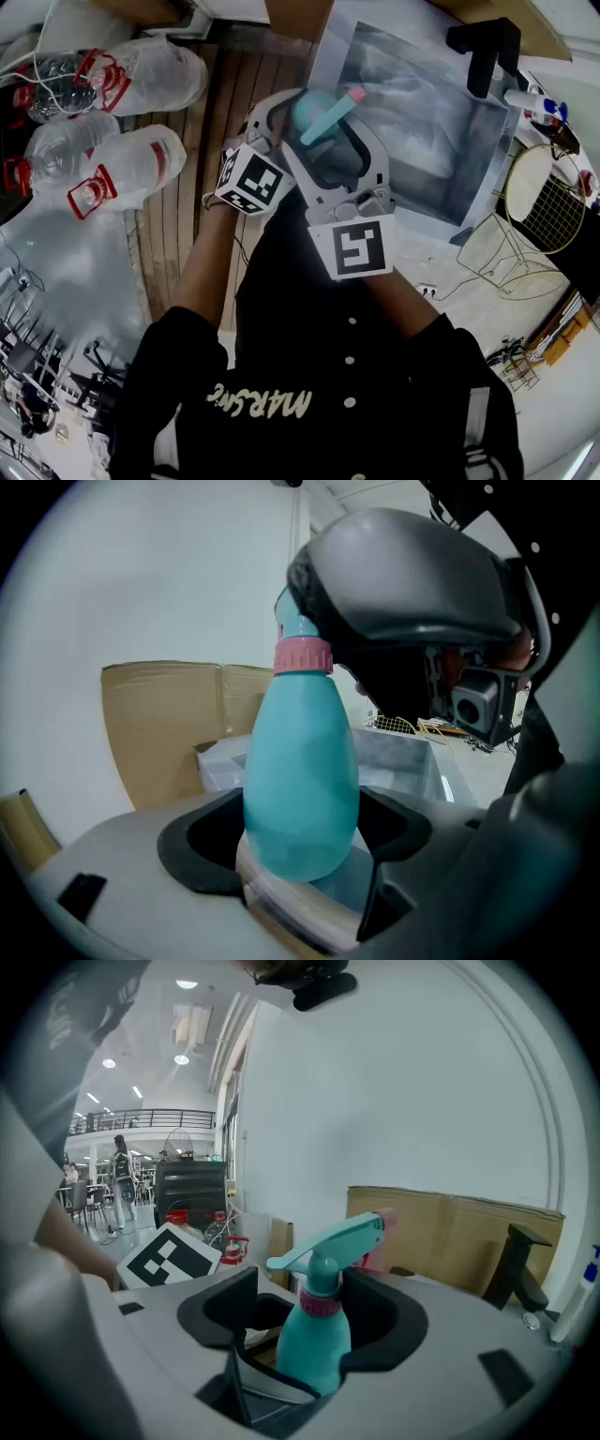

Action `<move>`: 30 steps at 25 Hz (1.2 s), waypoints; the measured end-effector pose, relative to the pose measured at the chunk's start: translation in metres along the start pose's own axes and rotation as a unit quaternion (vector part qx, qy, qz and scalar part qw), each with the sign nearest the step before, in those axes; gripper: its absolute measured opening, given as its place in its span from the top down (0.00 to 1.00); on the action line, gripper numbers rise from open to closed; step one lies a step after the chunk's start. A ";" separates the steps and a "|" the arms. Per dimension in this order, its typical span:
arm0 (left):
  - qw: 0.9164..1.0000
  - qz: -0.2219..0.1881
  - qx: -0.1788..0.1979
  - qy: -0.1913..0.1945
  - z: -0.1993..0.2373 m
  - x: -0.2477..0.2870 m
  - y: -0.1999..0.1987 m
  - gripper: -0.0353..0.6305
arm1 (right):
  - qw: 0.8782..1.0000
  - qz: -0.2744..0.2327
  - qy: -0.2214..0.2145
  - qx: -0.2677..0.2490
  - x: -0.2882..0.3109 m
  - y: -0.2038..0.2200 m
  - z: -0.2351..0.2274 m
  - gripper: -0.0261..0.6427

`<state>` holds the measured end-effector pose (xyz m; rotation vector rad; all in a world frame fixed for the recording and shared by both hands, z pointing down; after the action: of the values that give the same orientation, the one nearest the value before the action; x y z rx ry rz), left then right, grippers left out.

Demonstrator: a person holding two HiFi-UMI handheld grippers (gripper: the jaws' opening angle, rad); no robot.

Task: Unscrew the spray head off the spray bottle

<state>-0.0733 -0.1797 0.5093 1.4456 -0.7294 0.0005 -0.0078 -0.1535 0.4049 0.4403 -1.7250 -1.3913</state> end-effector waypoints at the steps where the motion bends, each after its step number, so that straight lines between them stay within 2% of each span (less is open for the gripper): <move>1: 1.000 0.000 0.000 0.000 0.000 0.000 0.000 0.37 | 1.000 -0.001 0.003 0.001 0.002 0.000 0.000 0.55; 10: 1.000 0.003 0.002 0.002 0.000 0.000 0.000 0.37 | 1.000 -0.020 0.011 -0.007 0.020 -0.002 -0.003 0.55; 15: 1.000 0.001 -0.005 0.001 0.002 0.000 0.000 0.37 | 0.999 -0.035 -0.004 -0.024 0.024 0.000 -0.003 0.57; 18: 1.000 0.004 0.000 -0.001 0.002 0.000 -0.001 0.37 | 0.998 -0.041 -0.001 -0.039 0.023 0.001 -0.008 0.64; 20: 1.000 0.005 0.001 -0.004 0.001 0.000 -0.001 0.37 | 0.998 -0.043 0.007 -0.045 0.021 0.002 -0.013 0.74; 21: 1.000 0.005 0.000 -0.006 0.001 -0.001 -0.001 0.37 | 0.998 -0.047 0.004 -0.047 0.021 0.002 -0.014 0.74; 23: 1.000 0.003 -0.003 -0.007 0.001 -0.001 0.000 0.37 | 0.996 -0.061 -0.022 -0.057 0.022 0.002 -0.016 0.73; 26: 1.000 0.004 0.000 -0.001 0.002 -0.002 0.000 0.37 | 0.988 -0.076 -0.107 -0.087 0.021 0.004 -0.023 0.74; 28: 1.000 0.004 0.006 0.004 0.002 -0.003 0.000 0.37 | 0.975 -0.080 -0.184 -0.100 0.021 0.007 -0.029 0.74; 30: 1.000 0.000 0.011 0.011 0.001 -0.002 0.000 0.37 | 0.954 -0.081 -0.265 -0.111 0.021 0.008 -0.037 0.74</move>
<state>-0.0756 -0.1792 0.5084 1.4648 -0.7137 0.0254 0.0109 -0.1884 0.4212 0.0808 -1.9456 -1.9276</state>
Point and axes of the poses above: the fingertips, and each gripper's own axes: x forward along the fingers, z to its left, y out of its underside, the point moved 8 cm from there along -x, backward along the fingers, and after that the axes turned 4 degrees about x, right-handed, at the moved point
